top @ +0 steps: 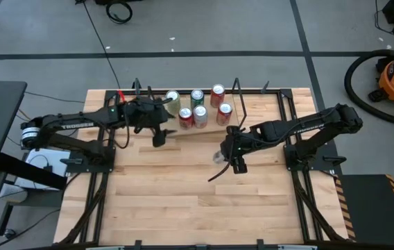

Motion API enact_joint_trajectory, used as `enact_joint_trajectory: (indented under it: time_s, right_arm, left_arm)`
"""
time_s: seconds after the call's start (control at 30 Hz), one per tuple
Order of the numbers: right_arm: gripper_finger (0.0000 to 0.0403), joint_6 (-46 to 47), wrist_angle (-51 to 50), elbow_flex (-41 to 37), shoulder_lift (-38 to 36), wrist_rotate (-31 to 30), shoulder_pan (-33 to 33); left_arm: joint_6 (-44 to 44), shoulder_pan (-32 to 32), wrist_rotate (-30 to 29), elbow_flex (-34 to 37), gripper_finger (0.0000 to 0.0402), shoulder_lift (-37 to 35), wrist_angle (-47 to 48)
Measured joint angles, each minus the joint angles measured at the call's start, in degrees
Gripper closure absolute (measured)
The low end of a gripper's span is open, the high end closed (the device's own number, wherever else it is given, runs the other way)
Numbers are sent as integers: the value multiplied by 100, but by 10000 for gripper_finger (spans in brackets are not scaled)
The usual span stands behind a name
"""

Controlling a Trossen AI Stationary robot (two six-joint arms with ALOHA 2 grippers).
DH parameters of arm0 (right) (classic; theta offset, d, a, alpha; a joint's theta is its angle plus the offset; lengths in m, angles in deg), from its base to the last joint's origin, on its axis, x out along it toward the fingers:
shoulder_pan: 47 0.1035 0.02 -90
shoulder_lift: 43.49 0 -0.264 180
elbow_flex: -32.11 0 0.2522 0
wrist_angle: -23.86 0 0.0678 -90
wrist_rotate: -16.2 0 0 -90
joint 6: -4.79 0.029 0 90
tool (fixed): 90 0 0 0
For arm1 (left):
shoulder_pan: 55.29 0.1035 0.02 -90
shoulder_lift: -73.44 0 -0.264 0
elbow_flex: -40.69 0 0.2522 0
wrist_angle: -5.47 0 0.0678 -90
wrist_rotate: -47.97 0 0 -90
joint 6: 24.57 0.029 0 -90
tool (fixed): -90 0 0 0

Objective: Place canned beverage on shelf
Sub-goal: Put the blue soda can on the shelf

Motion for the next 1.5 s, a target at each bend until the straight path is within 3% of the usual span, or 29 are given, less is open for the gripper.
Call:
enact_joint_trajectory:
  time_s: [0.07,0.2,0.43,0.57,0.8,1.13,1.33,1.5]
  right_arm:
    - [148,-28,6,0,1,-84,-24]
    - [148,129,31,0,1,-100,-86]
    - [148,513,249,-2,34,-196,-153]
    - [148,538,468,-2,32,-243,-147]
    - [148,287,1068,-2,32,-357,-183]
    - [148,130,1681,-6,34,-384,-344]
    - [148,337,1940,-65,36,-339,-415]
    - [148,417,2127,-79,43,-312,-422]
  left_arm:
    - [-236,-109,289,0,116,96,-20]
    - [-289,-541,240,13,116,490,-129]
    - [-434,-1218,-591,11,116,1150,-1355]
    - [-601,-1455,-771,2,115,1490,-1909]
    - [-775,-1592,-776,2,111,2033,-2279]
    - [-828,-1590,-729,5,44,2664,-2913]
    - [-815,-1590,-769,-3,53,2793,-3281]
    - [-734,-1572,-817,4,87,2795,-3407]
